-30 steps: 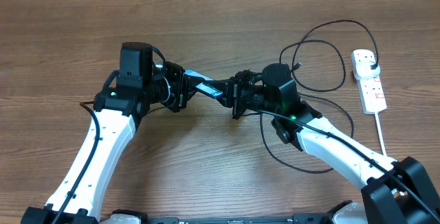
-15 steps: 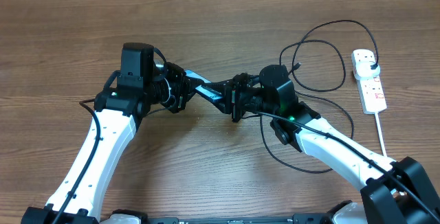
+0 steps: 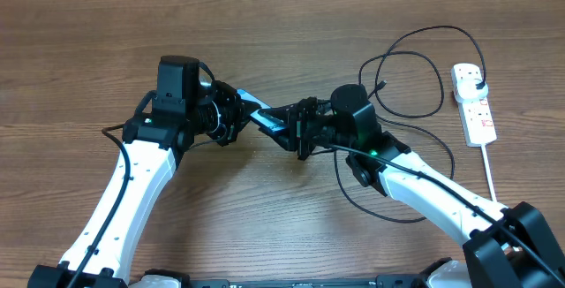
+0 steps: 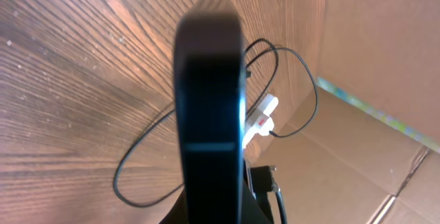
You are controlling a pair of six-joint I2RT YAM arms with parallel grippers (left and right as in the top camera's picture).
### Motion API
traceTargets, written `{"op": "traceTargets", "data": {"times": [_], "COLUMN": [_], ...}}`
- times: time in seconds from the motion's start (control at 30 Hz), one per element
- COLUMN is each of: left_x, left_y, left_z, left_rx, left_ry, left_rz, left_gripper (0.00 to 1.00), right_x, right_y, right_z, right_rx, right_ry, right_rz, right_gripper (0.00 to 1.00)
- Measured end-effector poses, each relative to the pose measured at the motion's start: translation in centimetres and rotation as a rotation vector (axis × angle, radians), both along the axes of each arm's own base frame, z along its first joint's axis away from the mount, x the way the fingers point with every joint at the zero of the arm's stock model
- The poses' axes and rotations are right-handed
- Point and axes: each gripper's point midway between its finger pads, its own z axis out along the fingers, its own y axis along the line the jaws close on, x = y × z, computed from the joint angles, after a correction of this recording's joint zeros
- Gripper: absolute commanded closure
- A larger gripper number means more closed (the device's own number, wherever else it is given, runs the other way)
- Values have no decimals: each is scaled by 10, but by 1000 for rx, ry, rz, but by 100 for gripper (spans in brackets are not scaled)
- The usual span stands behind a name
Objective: Plug charger to phone and switch on socket
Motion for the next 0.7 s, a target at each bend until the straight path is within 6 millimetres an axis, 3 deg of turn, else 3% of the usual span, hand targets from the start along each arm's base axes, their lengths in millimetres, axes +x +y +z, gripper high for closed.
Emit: {"op": "traceTargets", "data": {"times": [0.33, 0.7], "left_x": [3, 5], "left_y": [5, 9], "left_z": [-6, -14], "left_rx": [45, 82], "left_ry": [-16, -28], "left_rz": [2, -4], "left_gripper": [96, 96], "right_x": [-3, 16], "right_y": [-3, -32], "right_z": [-13, -50], "right_rx": [-70, -392], "right_ry": [8, -252], "right_rz": [-10, -59], "right_gripper": [62, 53]}}
